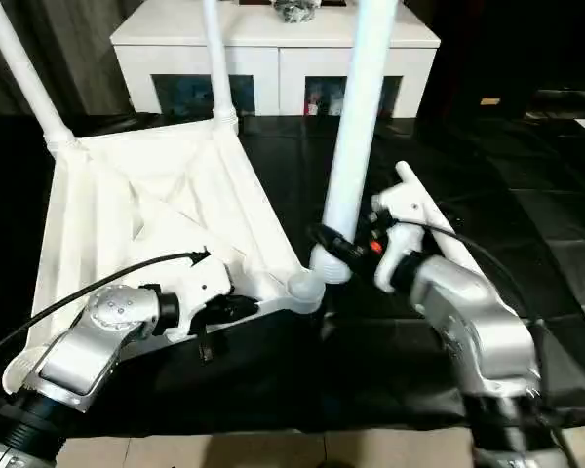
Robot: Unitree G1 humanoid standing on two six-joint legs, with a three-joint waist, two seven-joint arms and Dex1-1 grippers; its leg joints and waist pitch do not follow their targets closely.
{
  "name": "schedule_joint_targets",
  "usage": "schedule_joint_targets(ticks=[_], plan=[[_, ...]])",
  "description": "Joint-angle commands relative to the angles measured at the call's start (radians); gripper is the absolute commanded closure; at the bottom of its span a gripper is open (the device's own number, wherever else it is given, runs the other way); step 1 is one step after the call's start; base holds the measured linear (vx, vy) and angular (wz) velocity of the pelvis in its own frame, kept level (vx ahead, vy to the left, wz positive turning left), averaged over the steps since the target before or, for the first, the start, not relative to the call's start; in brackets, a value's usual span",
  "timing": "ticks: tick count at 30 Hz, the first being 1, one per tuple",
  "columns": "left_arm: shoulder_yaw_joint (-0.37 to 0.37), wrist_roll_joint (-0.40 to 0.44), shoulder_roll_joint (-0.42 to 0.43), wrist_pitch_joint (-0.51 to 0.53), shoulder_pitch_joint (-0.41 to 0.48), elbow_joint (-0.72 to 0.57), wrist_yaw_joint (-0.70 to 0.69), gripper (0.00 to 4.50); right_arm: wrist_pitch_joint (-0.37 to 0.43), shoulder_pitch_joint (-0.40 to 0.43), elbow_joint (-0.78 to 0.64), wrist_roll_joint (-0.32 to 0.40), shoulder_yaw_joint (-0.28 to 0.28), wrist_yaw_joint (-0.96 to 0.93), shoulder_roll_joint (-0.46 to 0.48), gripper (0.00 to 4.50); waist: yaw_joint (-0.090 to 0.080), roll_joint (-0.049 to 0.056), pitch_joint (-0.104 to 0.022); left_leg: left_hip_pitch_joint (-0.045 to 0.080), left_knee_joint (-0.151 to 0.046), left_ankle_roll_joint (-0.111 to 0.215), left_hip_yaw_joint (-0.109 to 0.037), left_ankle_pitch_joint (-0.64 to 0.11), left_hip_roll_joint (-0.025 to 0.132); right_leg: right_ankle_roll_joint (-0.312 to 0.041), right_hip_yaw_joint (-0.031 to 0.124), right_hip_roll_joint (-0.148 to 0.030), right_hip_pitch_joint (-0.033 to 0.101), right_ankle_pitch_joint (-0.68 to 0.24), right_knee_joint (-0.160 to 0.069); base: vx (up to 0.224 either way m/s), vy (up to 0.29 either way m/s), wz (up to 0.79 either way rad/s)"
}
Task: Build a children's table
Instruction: Insert table leg to table base
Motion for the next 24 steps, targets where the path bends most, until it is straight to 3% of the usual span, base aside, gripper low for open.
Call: schedule_joint_targets(ticks=[1,3,4,6,13,17,18,22,23,24], plan=[[-0.048,0.05,0.023,0.004,-0.002,0.038,-0.001,4.5,0.008,-0.041,0.046,0.022,0.006,0.034,0.006,2.64,0.005,-0.018,-0.059,0.003,-0.074,0.033,0.002,-0.283,0.011,-0.173,0.027,-0.03,0.04,-0.336,-0.064,0.0,0.0,0.0],[-0.052,0.056,0.023,-0.001,-0.009,0.046,0.002,4.5,0.015,-0.052,0.068,0.037,0.003,0.052,0.011,2.64,0.007,-0.019,-0.059,0.006,-0.072,0.039,0.005,-0.279,0.012,-0.181,0.028,-0.03,0.039,-0.331,-0.064,0.0,0.0,0.0],[-0.055,0.058,0.02,0.0,-0.018,0.059,0.005,4.5,0.024,-0.065,0.096,0.048,0.001,0.073,0.013,2.64,0.007,-0.027,-0.058,0.003,-0.073,0.041,0.005,-0.276,0.012,-0.182,0.028,-0.031,0.041,-0.334,-0.063,0.0,0.0,0.0],[-0.056,0.059,0.015,0.003,-0.028,0.072,0.012,4.05,0.015,-0.076,0.124,0.033,0.012,0.083,0.006,2.64,0.012,-0.026,-0.055,0.008,-0.073,0.034,0.007,-0.292,0.013,-0.176,0.028,-0.031,0.036,-0.368,-0.068,0.0,0.0,0.0],[-0.063,0.059,0.019,0.027,-0.038,0.073,0.024,3.41,0.015,-0.096,0.147,0.032,0.009,0.101,-0.004,2.64,0.021,-0.037,-0.053,0.008,-0.076,0.015,0.005,-0.308,0.013,-0.14,0.029,-0.033,0.036,-0.422,-0.073,0.0,0.0,0.0],[-0.074,0.059,0.03,0.035,-0.043,0.084,0.008,3.39,0.021,-0.091,0.131,0.038,0.004,0.109,-0.01,2.64,0.021,-0.033,-0.053,0.009,-0.076,0.012,0.004,-0.323,0.011,-0.132,0.028,-0.032,0.034,-0.442,-0.076,0.0,0.0,0.0],[-0.073,0.057,0.031,0.038,-0.043,0.083,0.005,3.66,0.021,-0.09,0.128,0.039,0.004,0.109,-0.011,2.64,0.021,-0.035,-0.053,0.008,-0.076,0.012,0.003,-0.323,0.011,-0.13,0.027,-0.032,0.035,-0.445,-0.076,0.0,0.0,0.0],[-0.073,0.043,0.031,0.031,-0.051,0.088,-0.017,3.8,0.015,-0.08,0.121,0.034,0.009,0.119,-0.023,2.64,0.02,-0.032,-0.054,0.008,-0.076,0.01,0.003,-0.322,0.011,-0.135,0.027,-0.032,0.034,-0.438,-0.076,0.0,0.0,0.0],[-0.077,0.036,0.032,0.034,-0.054,0.09,-0.033,3.92,0.011,-0.079,0.124,0.029,0.013,0.126,-0.029,2.64,0.021,-0.026,-0.054,0.008,-0.076,0.009,0.002,-0.322,0.011,-0.137,0.027,-0.032,0.034,-0.432,-0.075,0.0,0.0,0.0],[-0.09,0.033,0.041,0.033,-0.059,0.092,-0.053,4.14,0.006,-0.081,0.131,0.02,0.02,0.136,-0.038,2.64,0.02,-0.028,-0.055,0.008,-0.076,0.009,0.003,-0.32,0.011,-0.141,0.027,-0.031,0.035,-0.421,-0.075,0.0,0.0,0.0]])
